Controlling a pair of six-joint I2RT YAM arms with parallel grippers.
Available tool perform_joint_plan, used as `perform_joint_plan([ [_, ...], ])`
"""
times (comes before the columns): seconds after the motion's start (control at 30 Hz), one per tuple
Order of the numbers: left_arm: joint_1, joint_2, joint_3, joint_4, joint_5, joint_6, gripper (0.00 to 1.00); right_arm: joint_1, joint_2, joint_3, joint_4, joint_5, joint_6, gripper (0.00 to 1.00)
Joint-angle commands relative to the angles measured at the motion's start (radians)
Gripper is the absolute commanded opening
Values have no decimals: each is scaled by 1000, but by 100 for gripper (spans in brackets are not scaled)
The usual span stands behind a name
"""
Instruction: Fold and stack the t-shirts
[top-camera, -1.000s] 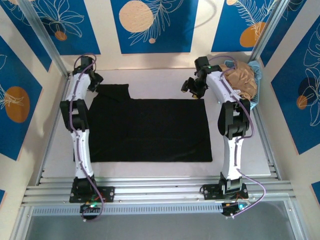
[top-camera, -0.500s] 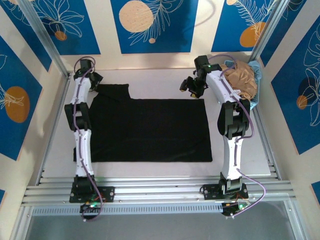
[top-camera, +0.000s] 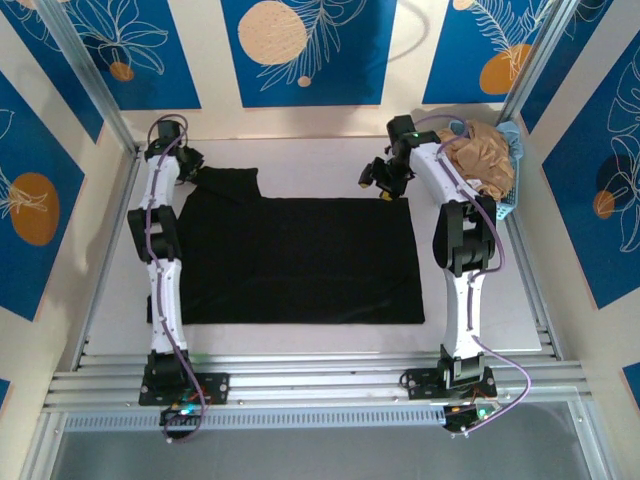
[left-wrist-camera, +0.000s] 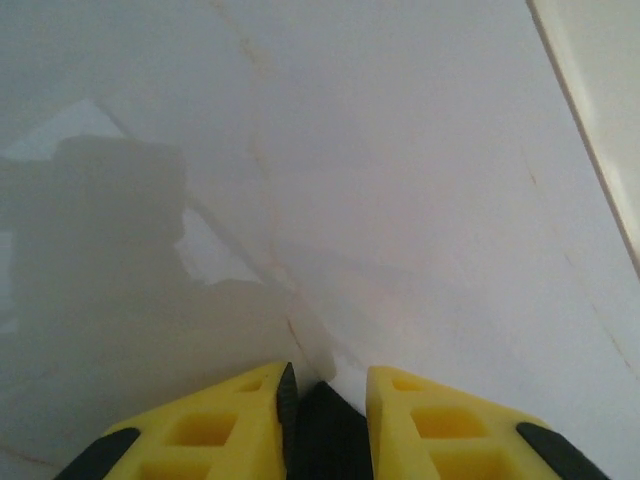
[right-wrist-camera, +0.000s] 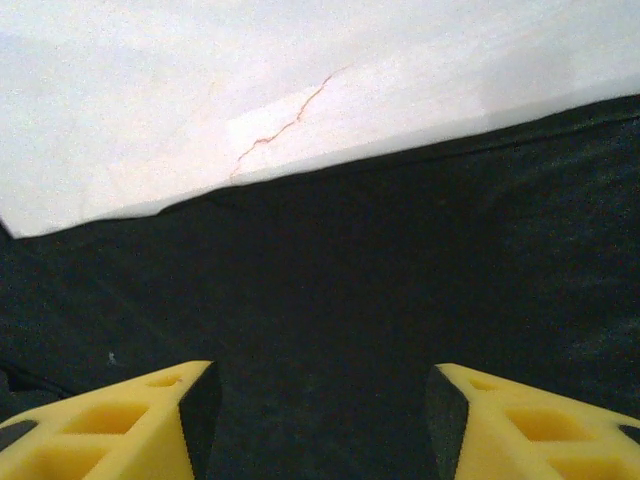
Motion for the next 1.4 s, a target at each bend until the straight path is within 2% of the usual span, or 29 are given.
perform_joint_plan([
  [0.0,-49,6,6,-255,-10,59,40,-13,33,55,-26,-1,20,58],
  [0.07,-59,2,6,-317,-59,82,46,-12,42,69,-32,-1,20,58],
  [0.2,-71,5,7,-395,-113,100,43,-13,39,73,-33,1,23,58],
  [0.33,-73,16,7,-446,-115,87,32,-12,28,55,-31,1,23,57],
  [0.4,-73,17,7,-460,-122,91,22,-13,19,38,-27,5,22,56],
  [0.6,-73,-16,6,-398,-130,103,0,-29,4,9,-20,26,25,55],
  [0.83,-85,-148,6,-316,-196,141,0,-60,39,54,-14,118,59,48],
  [0.93,-95,-202,3,-296,-206,156,0,-61,118,165,-75,200,67,48],
  [1.17,-114,-284,-53,-244,-150,177,0,-62,316,450,-297,409,121,49],
  [1.37,-117,-312,-71,-241,-81,191,0,-75,332,385,-251,414,117,49],
])
